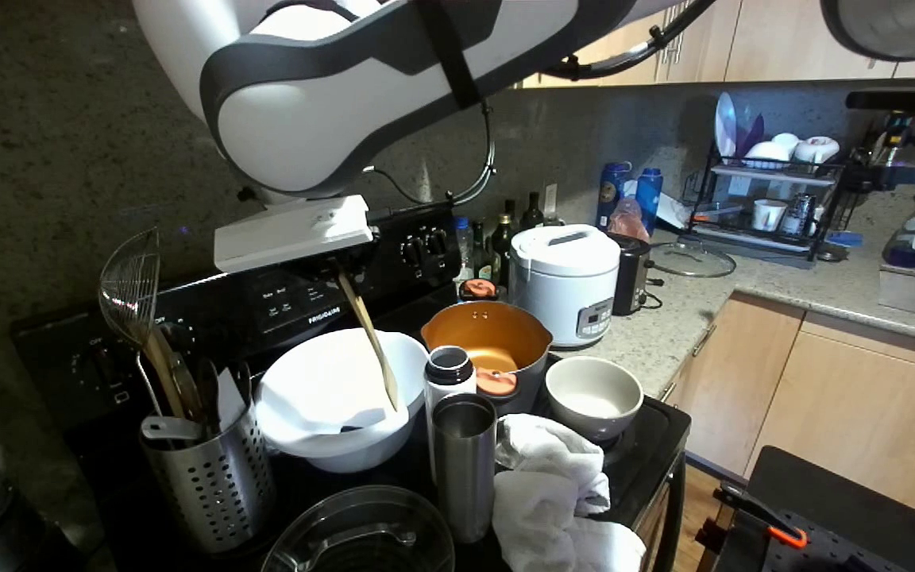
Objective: Pick up the wooden spoon and use it to stir the contents of the white bowl
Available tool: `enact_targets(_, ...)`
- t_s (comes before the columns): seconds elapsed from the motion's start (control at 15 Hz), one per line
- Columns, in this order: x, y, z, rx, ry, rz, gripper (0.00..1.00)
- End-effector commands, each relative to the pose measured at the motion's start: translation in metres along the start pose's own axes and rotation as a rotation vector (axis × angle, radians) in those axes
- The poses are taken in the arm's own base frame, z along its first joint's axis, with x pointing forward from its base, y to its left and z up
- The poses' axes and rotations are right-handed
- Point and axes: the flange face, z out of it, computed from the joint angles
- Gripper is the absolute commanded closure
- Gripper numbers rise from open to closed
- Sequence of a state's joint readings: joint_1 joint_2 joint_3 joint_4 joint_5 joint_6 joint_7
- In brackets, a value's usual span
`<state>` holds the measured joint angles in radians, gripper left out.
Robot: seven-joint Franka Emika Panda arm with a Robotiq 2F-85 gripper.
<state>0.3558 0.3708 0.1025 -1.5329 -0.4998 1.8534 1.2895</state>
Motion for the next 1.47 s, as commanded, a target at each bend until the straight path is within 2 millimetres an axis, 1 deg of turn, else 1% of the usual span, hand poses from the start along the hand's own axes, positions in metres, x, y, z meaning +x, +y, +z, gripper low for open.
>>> enact_targets(0.0,-0.006,-0.017,0.002,-0.019,0.092,0.035,0.95)
enact_targets(0.27,-0.018,-0.037,0.001,0.044,0.153,0.073,0.94)
enact_targets(0.47,-0.023,-0.048,-0.005,0.135,0.128,0.081,0.94)
enact_targets(0.67,-0.021,-0.051,-0.014,0.219,0.079,0.071,0.94)
enact_targets(0.8,-0.019,-0.048,-0.020,0.231,0.022,0.068,0.94)
enact_targets(1.07,-0.014,-0.036,-0.029,0.164,-0.083,0.016,0.94)
enact_targets(1.4,-0.009,-0.020,-0.031,-0.036,-0.048,0.019,0.95)
